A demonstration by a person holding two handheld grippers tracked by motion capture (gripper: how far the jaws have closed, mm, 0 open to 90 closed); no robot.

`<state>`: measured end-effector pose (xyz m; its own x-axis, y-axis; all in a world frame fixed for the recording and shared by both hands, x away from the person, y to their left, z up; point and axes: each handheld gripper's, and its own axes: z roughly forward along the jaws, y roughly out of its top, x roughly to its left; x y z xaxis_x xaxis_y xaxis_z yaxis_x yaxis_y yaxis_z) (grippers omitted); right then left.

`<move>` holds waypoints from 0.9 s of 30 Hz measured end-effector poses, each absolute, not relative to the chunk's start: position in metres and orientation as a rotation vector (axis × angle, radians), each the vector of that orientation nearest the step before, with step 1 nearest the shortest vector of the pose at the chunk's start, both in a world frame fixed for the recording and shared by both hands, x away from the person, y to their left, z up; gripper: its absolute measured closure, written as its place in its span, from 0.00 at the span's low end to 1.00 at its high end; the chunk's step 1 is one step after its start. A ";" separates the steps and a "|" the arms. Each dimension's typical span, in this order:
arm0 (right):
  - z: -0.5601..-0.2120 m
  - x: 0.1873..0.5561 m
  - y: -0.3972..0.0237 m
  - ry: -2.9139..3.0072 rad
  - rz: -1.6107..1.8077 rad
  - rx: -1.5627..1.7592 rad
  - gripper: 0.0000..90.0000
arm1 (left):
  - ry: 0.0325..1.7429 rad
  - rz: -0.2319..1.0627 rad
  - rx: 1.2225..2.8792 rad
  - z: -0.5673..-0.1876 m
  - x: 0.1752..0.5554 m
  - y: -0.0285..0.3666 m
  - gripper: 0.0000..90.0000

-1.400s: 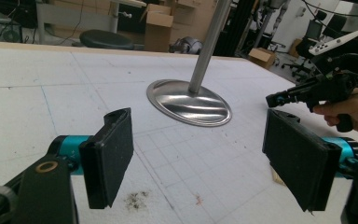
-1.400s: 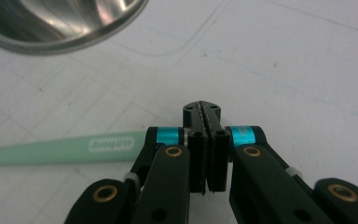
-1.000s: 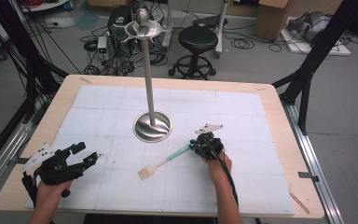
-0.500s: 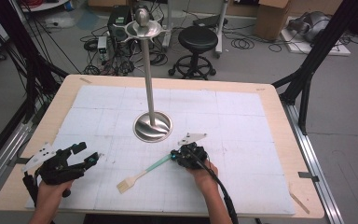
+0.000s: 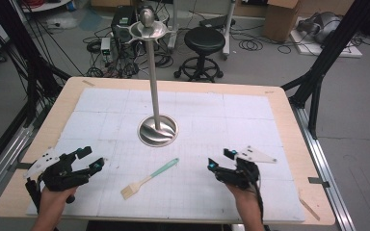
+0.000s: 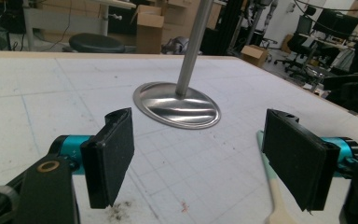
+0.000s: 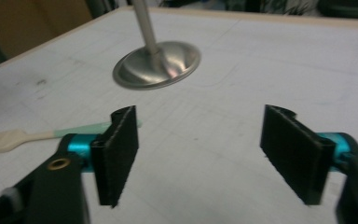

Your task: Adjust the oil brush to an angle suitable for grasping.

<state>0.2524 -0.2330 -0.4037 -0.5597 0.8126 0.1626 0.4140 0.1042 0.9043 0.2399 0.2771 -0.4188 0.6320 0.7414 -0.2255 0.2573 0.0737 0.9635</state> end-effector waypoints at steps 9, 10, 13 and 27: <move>-0.397 0.210 -0.290 1.891 1.349 1.216 0.19 | 0.858 0.441 1.470 -0.416 0.237 0.270 0.29; -0.397 0.207 -0.294 1.885 1.342 1.223 0.19 | 0.853 0.440 1.473 -0.416 0.237 0.269 0.28; -0.396 0.201 -0.305 1.818 1.374 1.258 0.19 | 0.852 0.435 1.475 -0.418 0.237 0.266 0.28; -0.398 0.192 -0.305 1.833 1.341 1.236 0.19 | 0.858 0.421 1.492 -0.418 0.238 0.264 0.29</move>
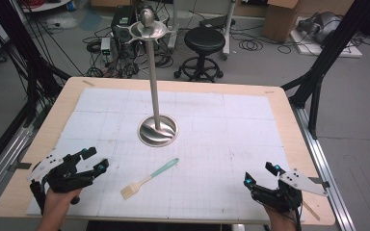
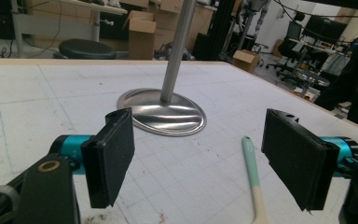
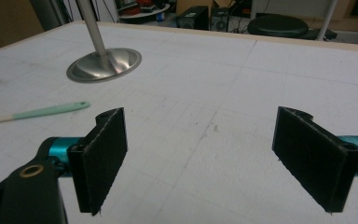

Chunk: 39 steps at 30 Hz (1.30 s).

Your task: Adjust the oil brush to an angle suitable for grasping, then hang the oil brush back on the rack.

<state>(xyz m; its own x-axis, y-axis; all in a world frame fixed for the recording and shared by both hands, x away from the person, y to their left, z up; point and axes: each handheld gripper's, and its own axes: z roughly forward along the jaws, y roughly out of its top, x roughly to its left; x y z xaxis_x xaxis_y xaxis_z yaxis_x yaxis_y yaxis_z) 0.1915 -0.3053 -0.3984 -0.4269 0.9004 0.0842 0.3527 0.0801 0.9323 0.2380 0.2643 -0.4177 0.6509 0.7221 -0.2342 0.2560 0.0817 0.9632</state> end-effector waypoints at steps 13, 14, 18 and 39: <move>-0.399 0.191 -0.309 1.820 1.313 1.269 0.19 | 0.803 0.347 1.614 -0.419 0.239 0.244 0.29; -0.399 0.192 -0.308 1.830 1.304 1.259 0.19 | 0.794 0.337 1.627 -0.419 0.239 0.242 0.29; -0.401 0.193 -0.305 1.861 1.287 1.241 0.19 | 0.777 0.310 1.664 -0.419 0.237 0.230 0.31; -0.401 0.196 -0.307 1.855 1.303 1.253 0.19 | 0.743 0.164 2.025 -0.431 0.260 0.171 0.46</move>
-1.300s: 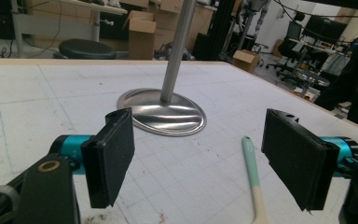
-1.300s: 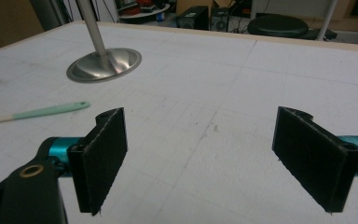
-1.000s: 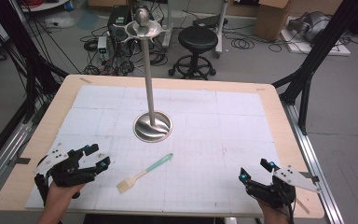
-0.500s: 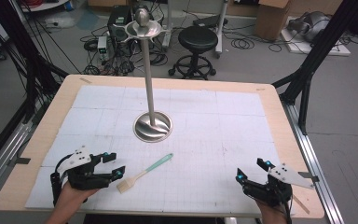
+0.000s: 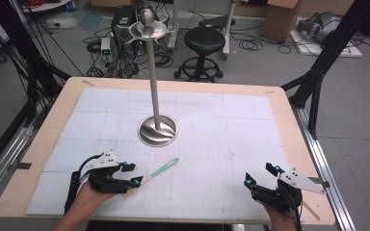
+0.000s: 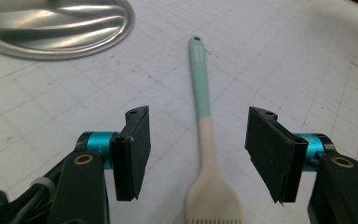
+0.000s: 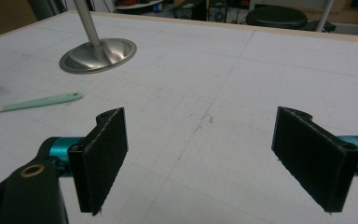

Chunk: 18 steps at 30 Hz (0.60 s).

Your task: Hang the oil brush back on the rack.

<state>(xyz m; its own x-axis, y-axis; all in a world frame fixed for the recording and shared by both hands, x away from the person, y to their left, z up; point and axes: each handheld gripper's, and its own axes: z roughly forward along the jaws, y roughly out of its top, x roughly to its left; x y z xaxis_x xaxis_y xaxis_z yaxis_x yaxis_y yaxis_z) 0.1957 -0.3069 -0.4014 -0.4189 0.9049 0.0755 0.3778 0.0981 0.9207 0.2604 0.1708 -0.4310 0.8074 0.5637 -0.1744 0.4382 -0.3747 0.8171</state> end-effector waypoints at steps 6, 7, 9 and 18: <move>-0.401 0.195 -0.306 1.861 1.296 1.232 0.19 | 0.683 0.163 2.147 -0.433 0.267 0.142 0.55; -0.401 0.195 -0.306 1.861 1.297 1.240 0.19 | 0.688 0.161 2.151 -0.434 0.268 0.139 0.55; -0.401 0.195 -0.307 1.859 1.301 1.240 0.19 | 0.697 0.167 2.158 -0.435 0.269 0.137 0.57; -0.401 0.196 -0.306 1.862 1.299 1.235 0.19 | 0.716 0.186 2.216 -0.439 0.272 0.136 0.65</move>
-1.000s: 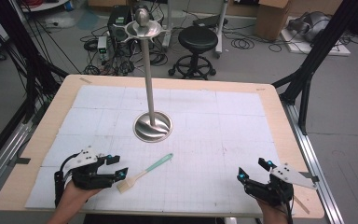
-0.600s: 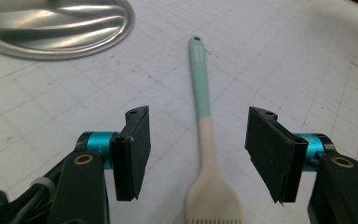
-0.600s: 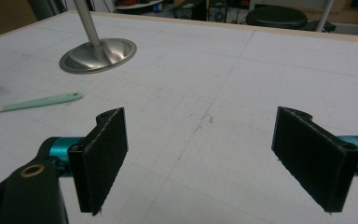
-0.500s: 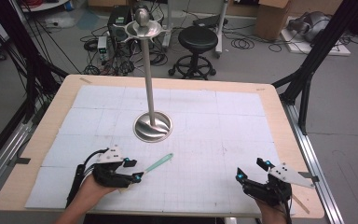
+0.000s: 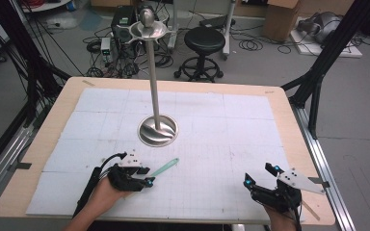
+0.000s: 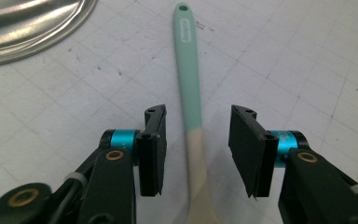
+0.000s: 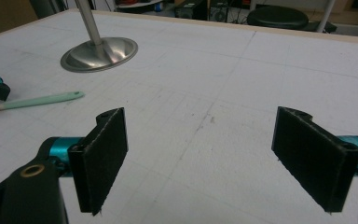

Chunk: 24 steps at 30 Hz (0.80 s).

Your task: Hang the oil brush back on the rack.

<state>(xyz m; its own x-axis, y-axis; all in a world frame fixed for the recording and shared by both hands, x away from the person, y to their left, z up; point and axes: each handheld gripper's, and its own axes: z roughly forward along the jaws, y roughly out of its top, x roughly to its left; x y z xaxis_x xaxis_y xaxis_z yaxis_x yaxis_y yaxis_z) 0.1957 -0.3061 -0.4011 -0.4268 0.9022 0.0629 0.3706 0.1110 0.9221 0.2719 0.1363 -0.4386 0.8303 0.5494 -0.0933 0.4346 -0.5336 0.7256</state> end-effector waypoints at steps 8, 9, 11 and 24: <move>-0.401 0.196 -0.306 1.863 1.295 1.241 0.19 | 0.698 0.241 2.256 -0.438 0.270 0.132 0.79; -0.401 0.196 -0.305 1.866 1.297 1.247 0.19 | 0.685 0.243 2.263 -0.438 0.269 0.131 0.81; -0.401 0.196 -0.306 1.865 1.298 1.244 0.19 | 0.666 0.255 2.280 -0.437 0.267 0.128 0.87; -0.401 0.196 -0.304 1.869 1.315 1.247 0.19 | 0.695 0.243 2.289 -0.436 0.268 0.126 0.91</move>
